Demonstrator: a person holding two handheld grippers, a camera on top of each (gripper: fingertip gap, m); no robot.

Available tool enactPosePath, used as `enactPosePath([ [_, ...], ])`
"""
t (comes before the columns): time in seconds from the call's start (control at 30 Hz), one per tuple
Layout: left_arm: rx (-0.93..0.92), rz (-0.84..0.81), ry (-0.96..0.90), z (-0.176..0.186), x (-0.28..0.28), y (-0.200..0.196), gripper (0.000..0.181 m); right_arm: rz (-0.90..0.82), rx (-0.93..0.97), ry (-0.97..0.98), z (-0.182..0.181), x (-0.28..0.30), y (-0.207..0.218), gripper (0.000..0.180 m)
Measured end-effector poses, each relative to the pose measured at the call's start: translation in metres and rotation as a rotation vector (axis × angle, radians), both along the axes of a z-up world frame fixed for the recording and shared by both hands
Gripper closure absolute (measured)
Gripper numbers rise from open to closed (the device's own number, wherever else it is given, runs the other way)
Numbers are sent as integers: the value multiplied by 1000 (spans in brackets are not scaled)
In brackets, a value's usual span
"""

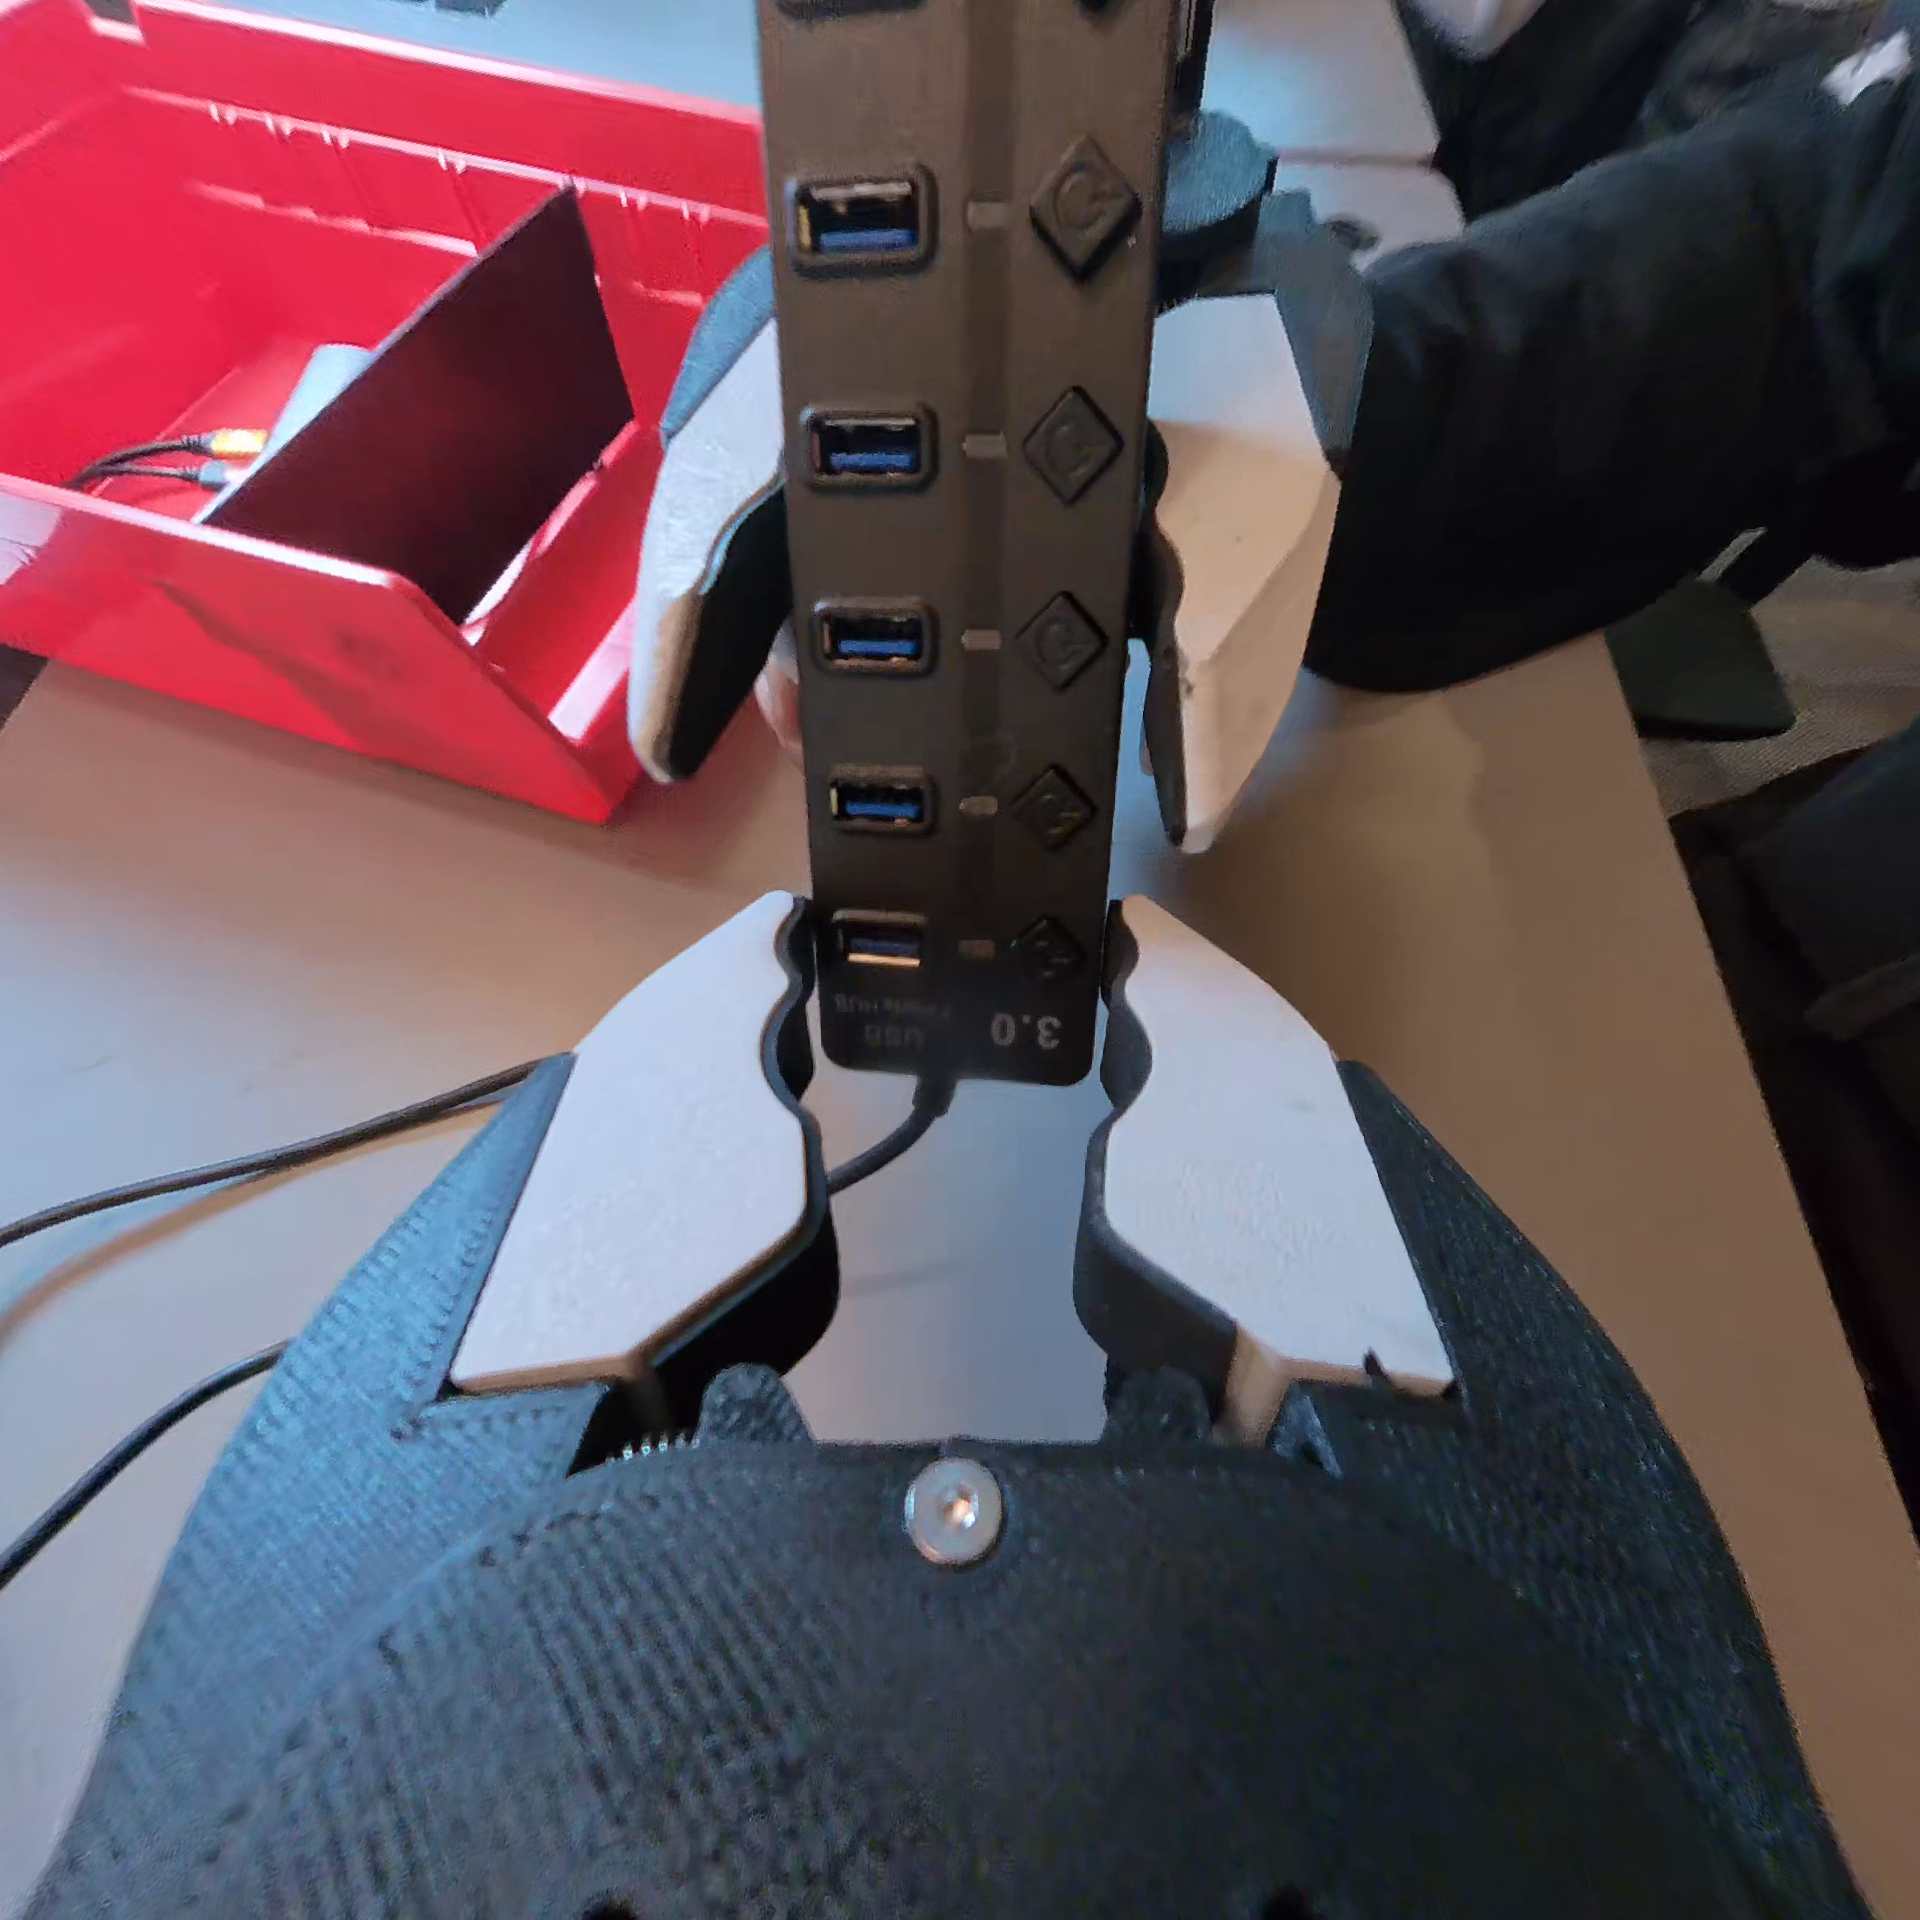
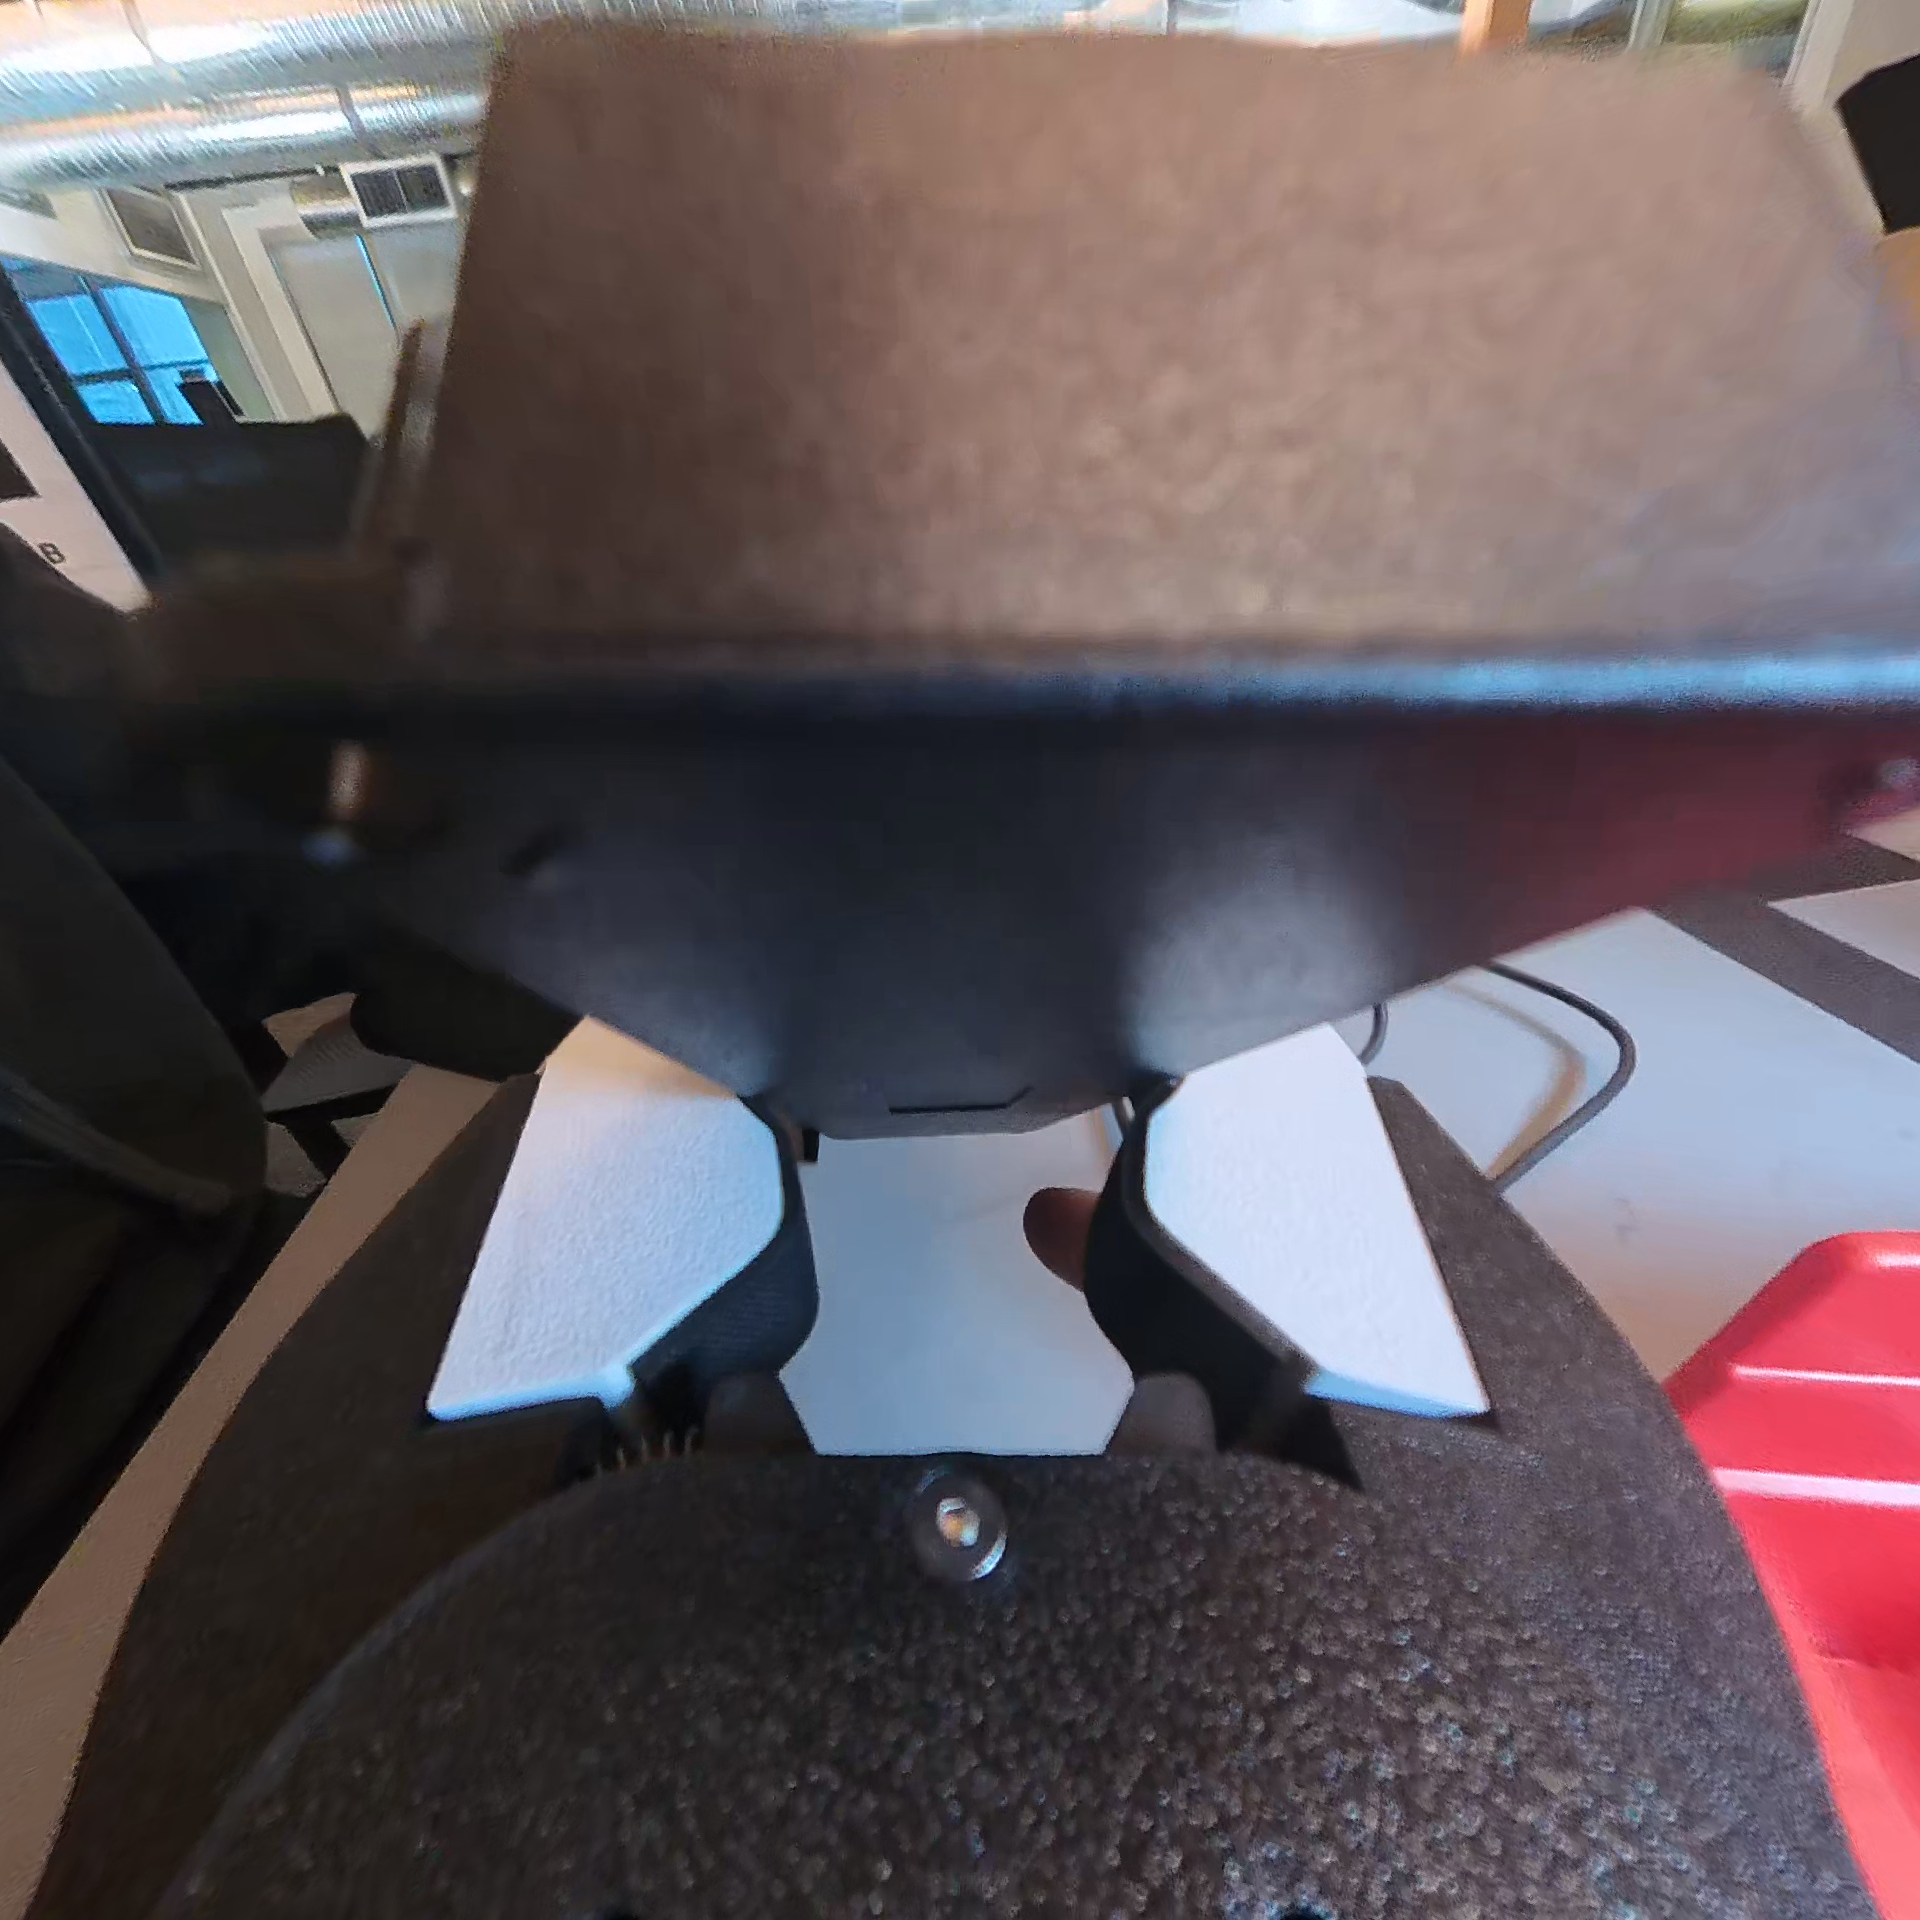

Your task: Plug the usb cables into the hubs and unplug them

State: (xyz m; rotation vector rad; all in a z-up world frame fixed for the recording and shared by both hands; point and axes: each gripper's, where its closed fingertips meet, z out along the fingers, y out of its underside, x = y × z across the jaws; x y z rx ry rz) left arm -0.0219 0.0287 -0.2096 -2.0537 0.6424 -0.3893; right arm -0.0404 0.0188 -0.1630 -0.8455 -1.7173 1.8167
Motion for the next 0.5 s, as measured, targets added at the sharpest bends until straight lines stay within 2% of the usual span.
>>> enactPosePath([
  [0.2, 103, 31, -152, 33, -22, -5, 123, -33, 12, 17, 7, 1, 14, 115],
  [0.3, 94, 35, -120, 26, -26, -7, 118, -42, -24, 23, 10, 0, 18, 115],
  [0.43, 79, 7, -116, 11, -6, 2, 111, -20, -74, 25, 13, 2, 13, 115],
  [0.5, 101, -10, -122, 8, 8, 7, 118, -5, -80, 23, 13, 3, 9, 115],
])
